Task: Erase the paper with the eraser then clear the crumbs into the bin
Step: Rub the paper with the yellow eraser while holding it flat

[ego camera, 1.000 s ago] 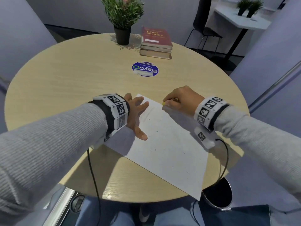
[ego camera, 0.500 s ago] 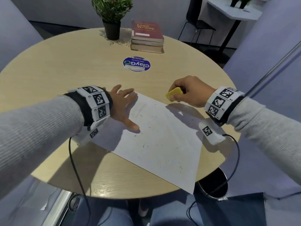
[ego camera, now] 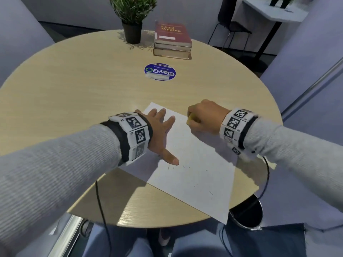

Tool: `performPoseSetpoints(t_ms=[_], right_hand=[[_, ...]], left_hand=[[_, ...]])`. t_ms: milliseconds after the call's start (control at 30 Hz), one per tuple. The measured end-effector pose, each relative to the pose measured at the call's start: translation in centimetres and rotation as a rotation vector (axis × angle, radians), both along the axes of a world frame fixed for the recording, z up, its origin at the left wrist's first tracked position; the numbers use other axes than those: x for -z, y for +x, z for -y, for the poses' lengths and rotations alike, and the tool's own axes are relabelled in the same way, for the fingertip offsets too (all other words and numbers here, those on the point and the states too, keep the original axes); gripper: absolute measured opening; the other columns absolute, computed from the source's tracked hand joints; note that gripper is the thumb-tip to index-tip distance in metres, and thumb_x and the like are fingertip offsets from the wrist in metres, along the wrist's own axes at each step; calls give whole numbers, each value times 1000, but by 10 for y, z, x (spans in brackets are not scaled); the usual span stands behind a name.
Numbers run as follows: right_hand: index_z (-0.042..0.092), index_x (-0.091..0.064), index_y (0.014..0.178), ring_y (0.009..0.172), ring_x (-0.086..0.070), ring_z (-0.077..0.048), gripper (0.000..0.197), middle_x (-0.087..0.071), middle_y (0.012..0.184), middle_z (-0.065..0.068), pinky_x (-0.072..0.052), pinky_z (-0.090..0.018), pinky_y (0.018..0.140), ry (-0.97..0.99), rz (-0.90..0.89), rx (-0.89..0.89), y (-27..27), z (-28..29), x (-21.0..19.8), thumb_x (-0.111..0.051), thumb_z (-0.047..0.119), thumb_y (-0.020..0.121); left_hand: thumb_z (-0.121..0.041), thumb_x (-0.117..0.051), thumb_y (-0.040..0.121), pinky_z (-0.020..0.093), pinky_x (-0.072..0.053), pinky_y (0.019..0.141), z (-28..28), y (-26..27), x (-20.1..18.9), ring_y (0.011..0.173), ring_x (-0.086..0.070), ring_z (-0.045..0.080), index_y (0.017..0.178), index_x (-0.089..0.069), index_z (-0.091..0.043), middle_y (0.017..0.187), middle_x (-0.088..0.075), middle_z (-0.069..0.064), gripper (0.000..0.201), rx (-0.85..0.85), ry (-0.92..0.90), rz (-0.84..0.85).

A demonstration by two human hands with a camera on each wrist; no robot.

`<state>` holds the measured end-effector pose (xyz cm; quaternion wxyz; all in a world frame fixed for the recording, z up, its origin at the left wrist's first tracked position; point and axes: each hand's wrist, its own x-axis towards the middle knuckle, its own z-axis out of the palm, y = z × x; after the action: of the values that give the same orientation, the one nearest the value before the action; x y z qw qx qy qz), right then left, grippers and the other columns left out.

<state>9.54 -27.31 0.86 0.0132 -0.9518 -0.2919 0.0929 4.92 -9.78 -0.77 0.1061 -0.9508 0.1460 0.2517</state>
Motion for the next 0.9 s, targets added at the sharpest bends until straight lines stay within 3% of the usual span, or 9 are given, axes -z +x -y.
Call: performPoseSetpoints(t_ms=[133,367,567,733,833,900], right_hand=[[11,-59,87,65,-56,-26,17,-57,67,-2,-49,-34,63,-52,-80,-228,-51,-23,6,-50,26,86],[8,-66,86,81,-59,-30,20,-66,79,-11,-49,-36,67,-23,14,16,6,6,-5,-54,24,86],[10,-64,84,55,-45,-13,18,-59,64,-2,-46,-30,62,-23,-120,-192,-54,-16,2,-52,24,85],[7,-61,75,69,-58,-32,17,-63,69,-10,-45,-34,60,-5,15,41,9,21,-6,-54,20,84],[13,-63,79,60,-52,-22,15,-58,63,1,-44,-29,61,22,-71,-108,-32,6,-1,-54,24,84],[13,-64,85,60,-49,-20,17,-57,63,1,-47,-30,63,15,-116,-194,-53,-1,4,-53,26,86]], left_hand=[[-98,-42,45,64,-12,110,0,2,3,146,8,31,149,20,-29,158,19,6,139,-5,-9,-1],[-99,-42,46,62,-10,110,2,1,2,146,12,29,148,22,-31,157,23,5,138,-33,2,-12],[-98,-44,46,62,-7,110,0,2,4,146,15,29,147,24,-31,157,25,5,139,-31,-8,-34],[-96,-45,48,62,-9,110,0,-1,1,146,14,29,148,22,-31,157,25,5,137,-37,-11,-28],[-95,-47,49,61,-8,111,2,0,0,146,16,28,147,24,-31,156,27,4,137,-46,-3,-45],[-95,-48,50,60,-8,111,2,0,0,145,17,28,147,24,-31,156,27,4,137,-53,3,-52]])
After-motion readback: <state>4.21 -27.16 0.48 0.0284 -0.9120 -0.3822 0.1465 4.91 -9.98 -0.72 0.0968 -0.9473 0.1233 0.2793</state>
